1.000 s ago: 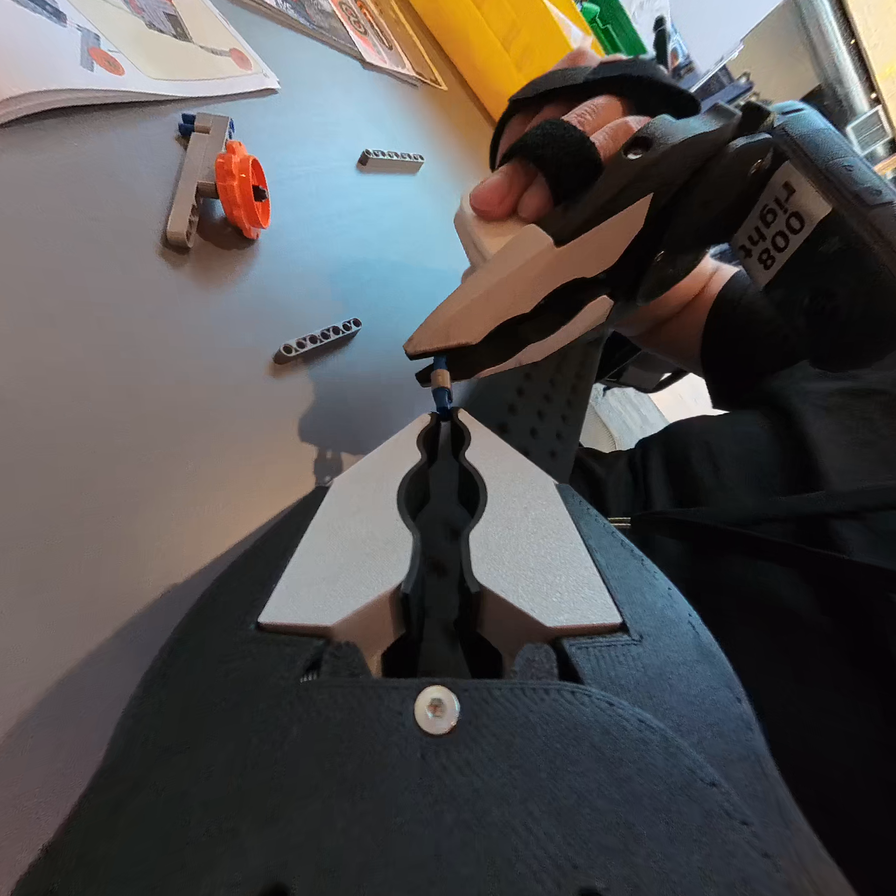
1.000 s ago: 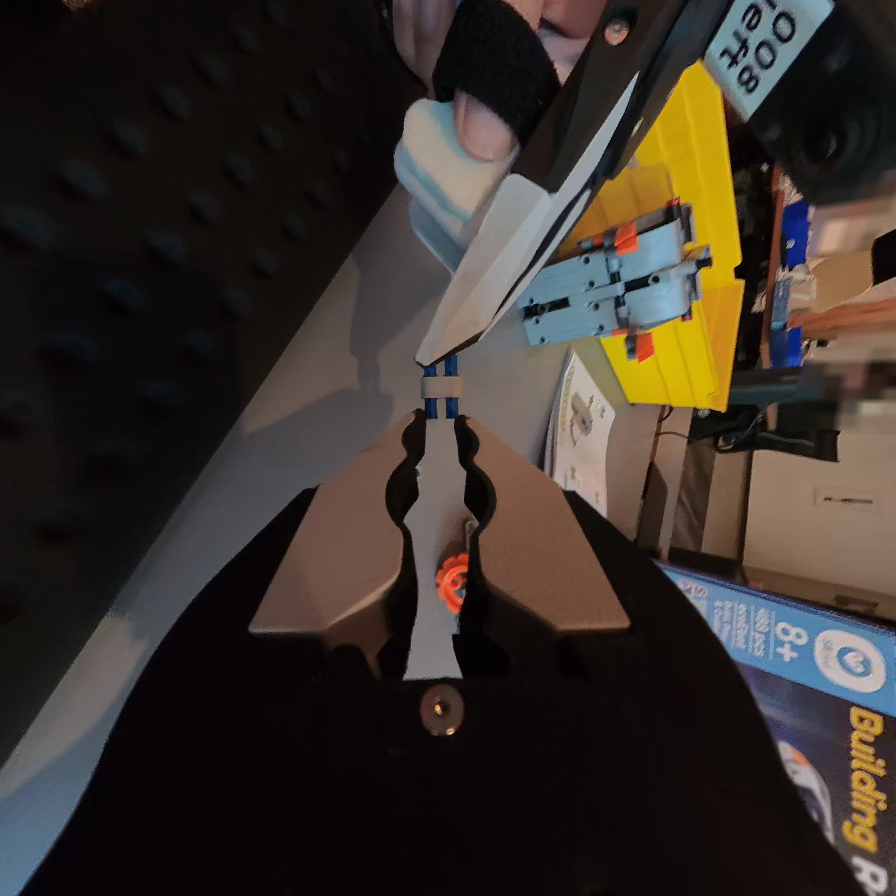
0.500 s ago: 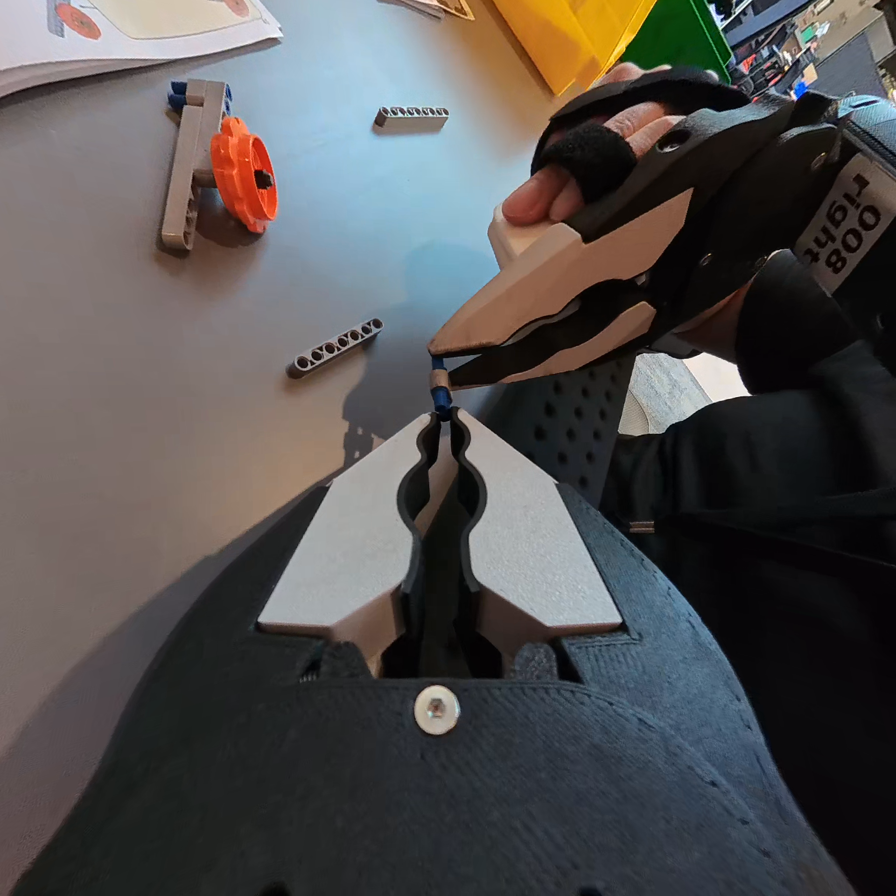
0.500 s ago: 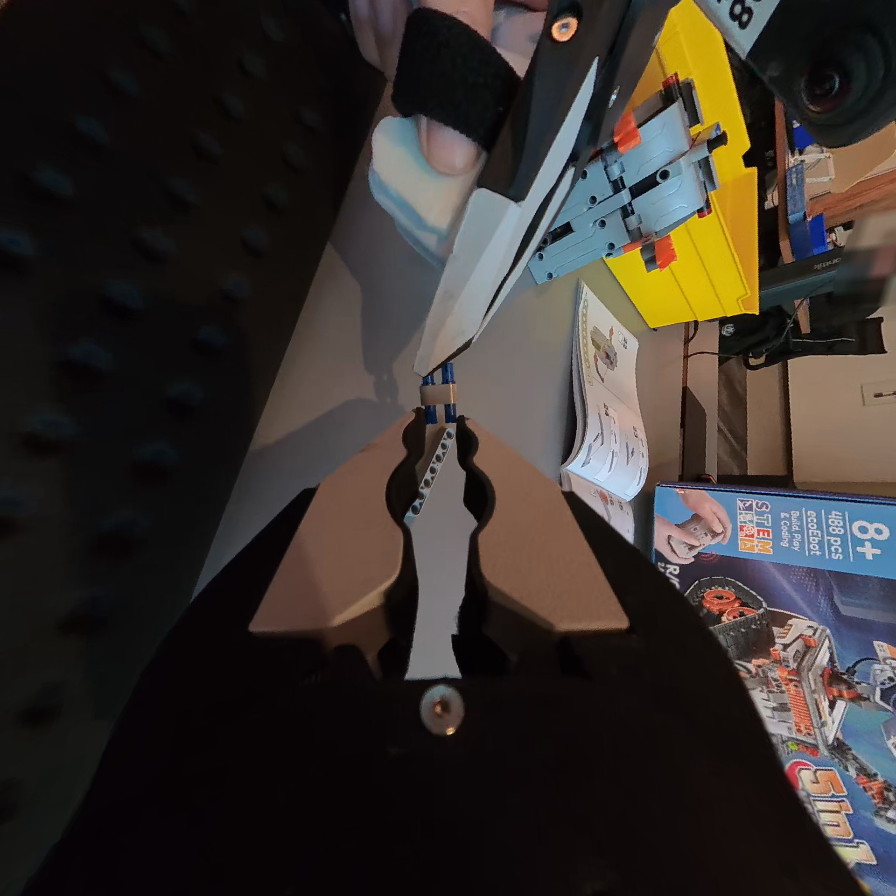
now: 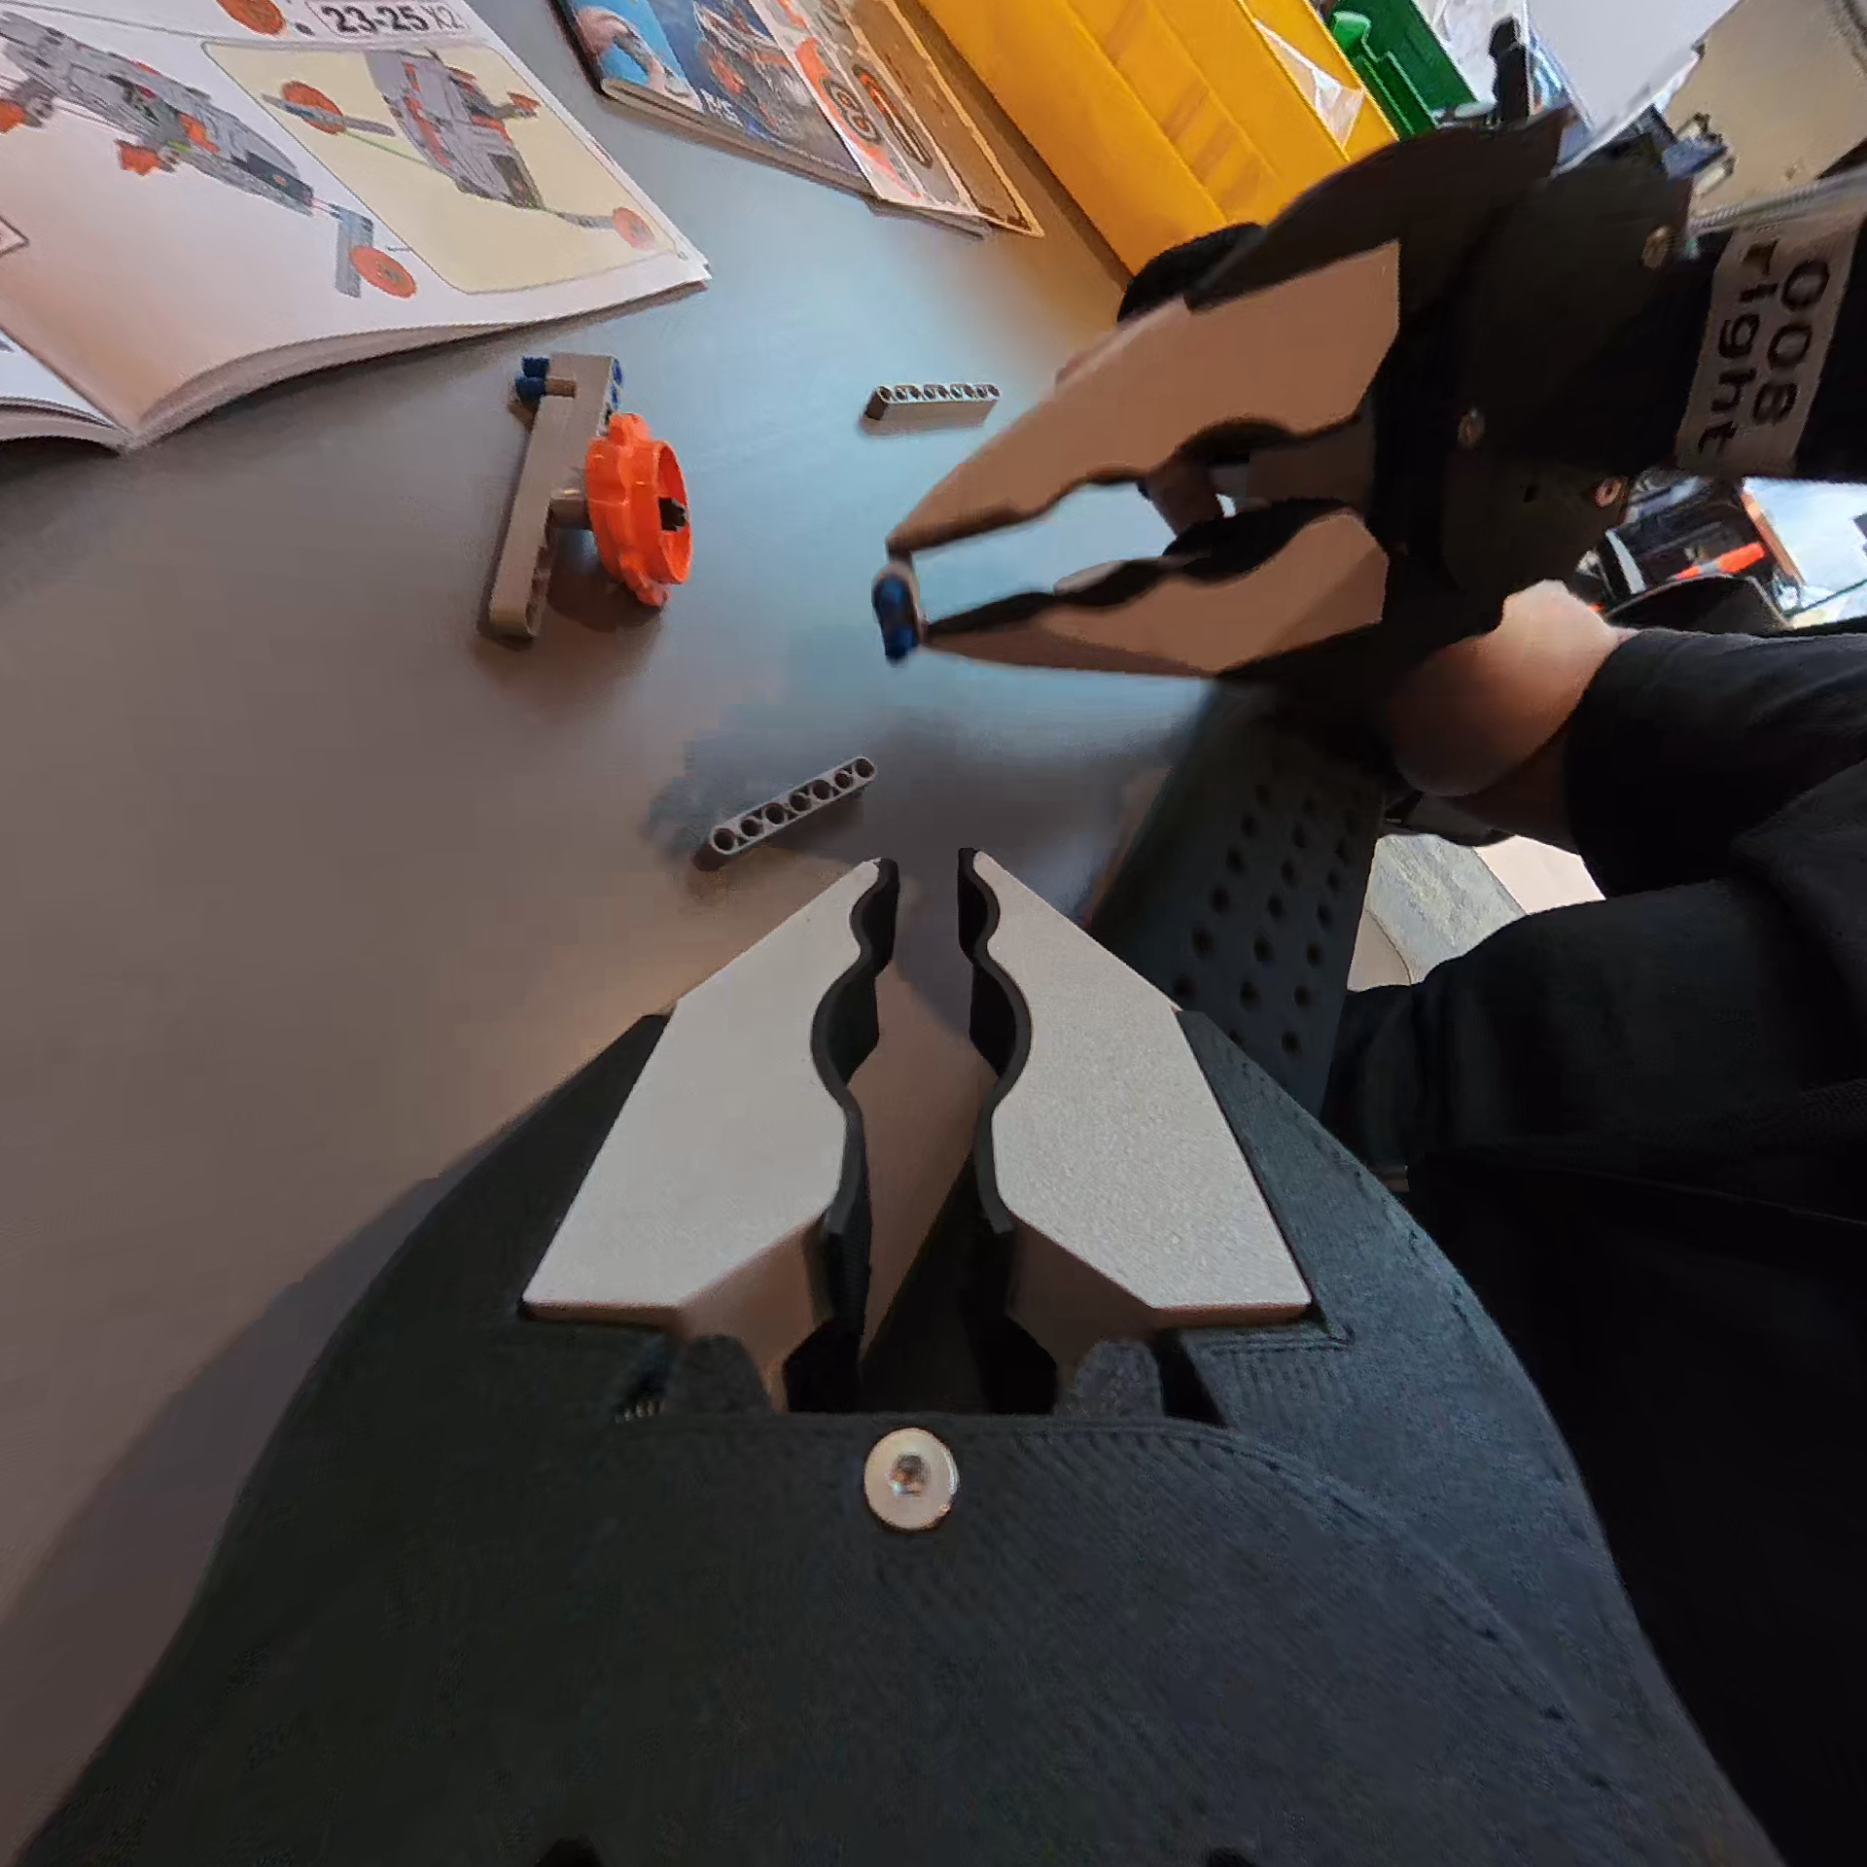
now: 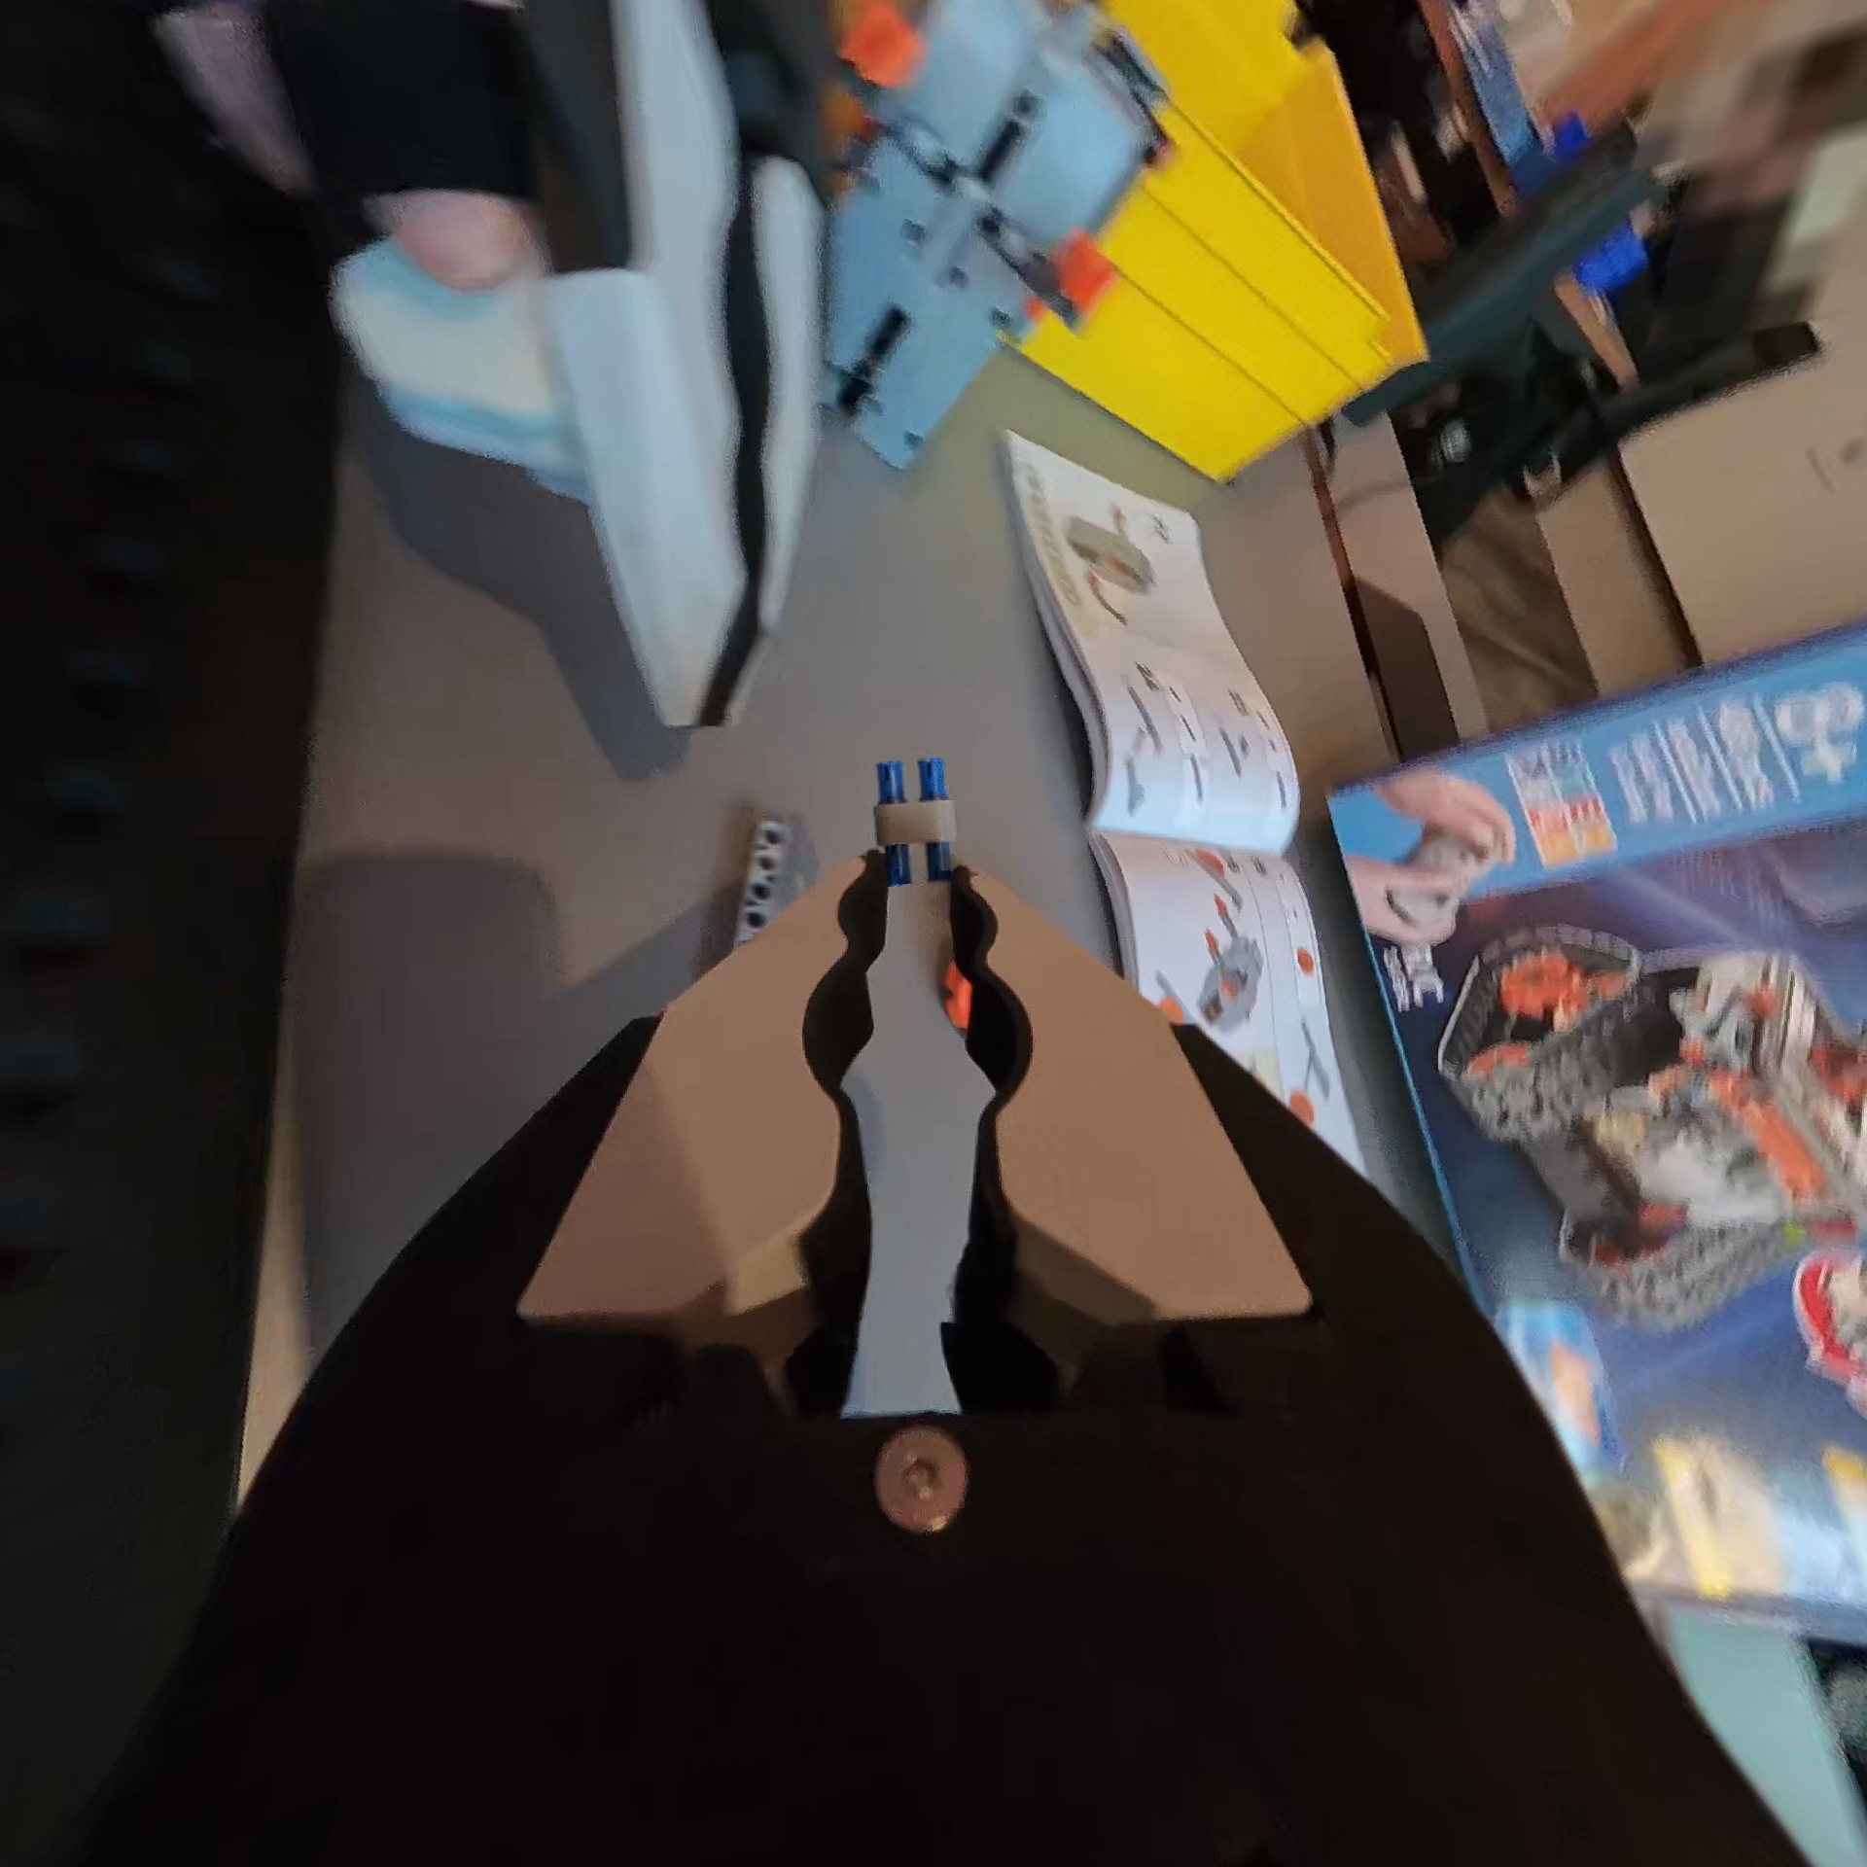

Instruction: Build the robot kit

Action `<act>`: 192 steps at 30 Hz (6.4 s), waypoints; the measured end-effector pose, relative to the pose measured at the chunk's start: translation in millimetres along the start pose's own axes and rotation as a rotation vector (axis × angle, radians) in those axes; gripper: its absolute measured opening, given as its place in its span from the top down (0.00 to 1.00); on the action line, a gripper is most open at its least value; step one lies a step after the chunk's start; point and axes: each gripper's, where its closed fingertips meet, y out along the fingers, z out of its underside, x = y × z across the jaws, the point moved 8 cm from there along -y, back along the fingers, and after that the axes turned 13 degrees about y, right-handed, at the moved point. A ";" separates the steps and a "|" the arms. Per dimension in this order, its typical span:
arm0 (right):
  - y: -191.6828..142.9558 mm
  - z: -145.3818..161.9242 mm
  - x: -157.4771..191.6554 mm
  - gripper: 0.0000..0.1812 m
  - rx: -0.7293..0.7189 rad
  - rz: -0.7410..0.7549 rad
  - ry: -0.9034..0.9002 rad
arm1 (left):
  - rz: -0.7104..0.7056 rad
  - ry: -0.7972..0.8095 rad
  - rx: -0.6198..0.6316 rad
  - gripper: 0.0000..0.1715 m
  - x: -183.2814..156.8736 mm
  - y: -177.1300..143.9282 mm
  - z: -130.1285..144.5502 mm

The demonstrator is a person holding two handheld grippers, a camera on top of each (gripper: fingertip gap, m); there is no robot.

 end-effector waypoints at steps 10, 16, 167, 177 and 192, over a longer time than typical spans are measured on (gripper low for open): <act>-9.4 5.1 -35.7 0.95 -0.091 -0.038 0.402 | -0.083 0.013 -0.099 0.90 2.4 -1.1 -7.6; -12.7 0.7 -32.7 0.94 -0.103 0.042 0.272 | -0.117 -0.018 -0.294 0.88 4.9 -0.5 -31.3; -20.8 -5.7 -28.3 0.94 -0.316 -0.065 0.579 | 0.129 0.006 -0.495 0.88 -6.2 14.2 -35.8; -19.2 -2.6 -30.9 0.94 -0.309 -0.080 0.616 | 0.119 0.008 -0.491 0.88 -5.6 14.1 -35.4; -22.6 -3.4 -30.9 0.94 -0.328 -0.072 0.588 | 0.122 0.007 -0.469 0.88 -5.7 17.8 -34.2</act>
